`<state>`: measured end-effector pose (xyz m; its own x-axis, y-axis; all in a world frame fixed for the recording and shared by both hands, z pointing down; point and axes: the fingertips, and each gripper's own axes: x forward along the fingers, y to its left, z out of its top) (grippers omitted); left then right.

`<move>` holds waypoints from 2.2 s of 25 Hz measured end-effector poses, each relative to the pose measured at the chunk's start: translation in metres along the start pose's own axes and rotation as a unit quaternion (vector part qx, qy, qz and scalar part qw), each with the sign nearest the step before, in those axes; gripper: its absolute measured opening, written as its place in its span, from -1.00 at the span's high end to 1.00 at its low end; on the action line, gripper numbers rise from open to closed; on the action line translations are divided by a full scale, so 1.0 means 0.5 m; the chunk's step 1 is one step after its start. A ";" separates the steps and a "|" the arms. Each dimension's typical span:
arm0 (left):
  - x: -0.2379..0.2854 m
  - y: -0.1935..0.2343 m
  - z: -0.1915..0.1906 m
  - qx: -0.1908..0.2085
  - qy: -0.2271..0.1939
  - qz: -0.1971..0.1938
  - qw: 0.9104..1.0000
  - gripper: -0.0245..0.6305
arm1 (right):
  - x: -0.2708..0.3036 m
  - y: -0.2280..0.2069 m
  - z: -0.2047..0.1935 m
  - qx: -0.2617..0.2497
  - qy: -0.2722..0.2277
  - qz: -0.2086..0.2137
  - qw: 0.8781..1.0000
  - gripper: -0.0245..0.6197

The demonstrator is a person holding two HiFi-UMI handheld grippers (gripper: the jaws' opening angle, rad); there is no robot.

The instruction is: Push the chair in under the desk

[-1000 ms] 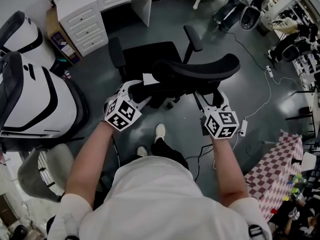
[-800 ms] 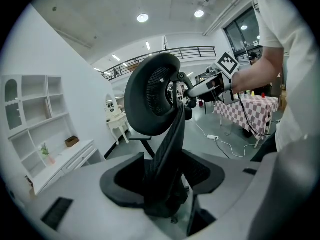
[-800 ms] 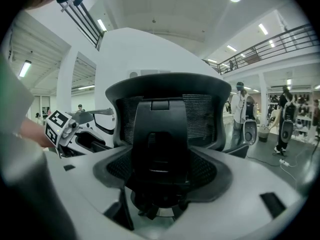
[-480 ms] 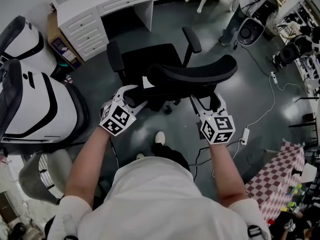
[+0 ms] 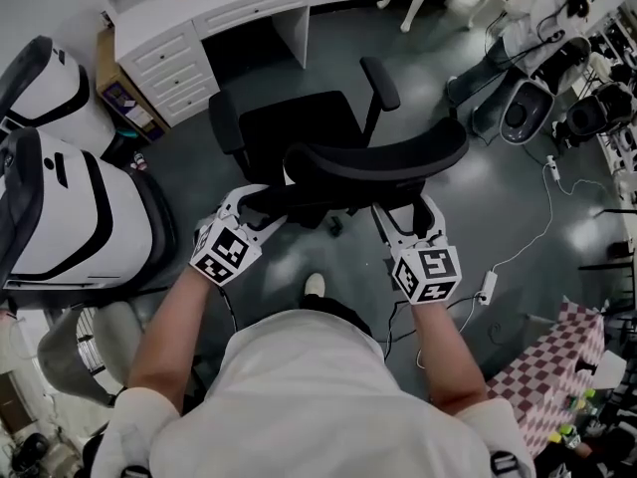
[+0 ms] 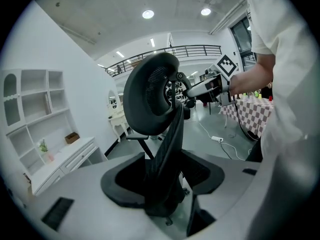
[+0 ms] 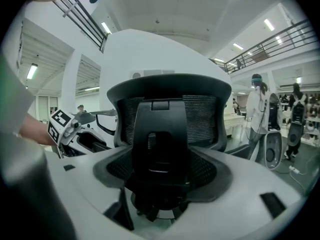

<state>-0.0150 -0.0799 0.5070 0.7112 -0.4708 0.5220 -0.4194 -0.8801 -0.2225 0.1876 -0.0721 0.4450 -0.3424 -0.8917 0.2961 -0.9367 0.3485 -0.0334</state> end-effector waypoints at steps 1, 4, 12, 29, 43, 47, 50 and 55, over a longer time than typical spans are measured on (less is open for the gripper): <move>0.003 0.001 0.001 -0.002 0.002 0.000 1.000 0.25 | 0.003 -0.004 0.001 -0.001 -0.001 0.003 1.000 -0.03; 0.009 0.009 0.002 -0.002 0.004 0.007 1.000 0.25 | 0.015 -0.009 0.006 -0.004 -0.006 0.014 1.000 -0.03; 0.028 0.022 0.007 -0.020 -0.002 0.015 1.000 0.24 | 0.039 -0.028 0.019 -0.010 -0.014 0.035 0.999 -0.03; 0.083 0.125 0.009 -0.032 -0.001 0.017 0.999 0.24 | 0.155 -0.070 0.051 -0.010 -0.008 0.052 0.999 -0.04; 0.135 0.235 0.014 -0.029 -0.008 0.022 0.999 0.26 | 0.280 -0.111 0.089 -0.013 -0.001 0.068 0.998 -0.04; 0.147 0.273 0.009 -0.032 -0.007 0.021 0.999 0.26 | 0.320 -0.116 0.100 -0.012 0.000 0.069 0.998 -0.04; 0.151 0.303 0.010 -0.024 -0.004 0.019 1.000 0.27 | 0.345 -0.117 0.108 -0.012 0.000 0.069 0.998 -0.04; 0.161 0.341 0.006 -0.023 0.003 0.016 1.000 0.28 | 0.385 -0.122 0.121 -0.012 0.002 0.069 0.998 -0.04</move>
<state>-0.0275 -0.2680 0.5089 0.6940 -0.4976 0.5203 -0.4675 -0.8611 -0.2000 0.1746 -0.2823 0.4462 -0.4674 -0.8335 0.2946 -0.8787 0.4745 -0.0516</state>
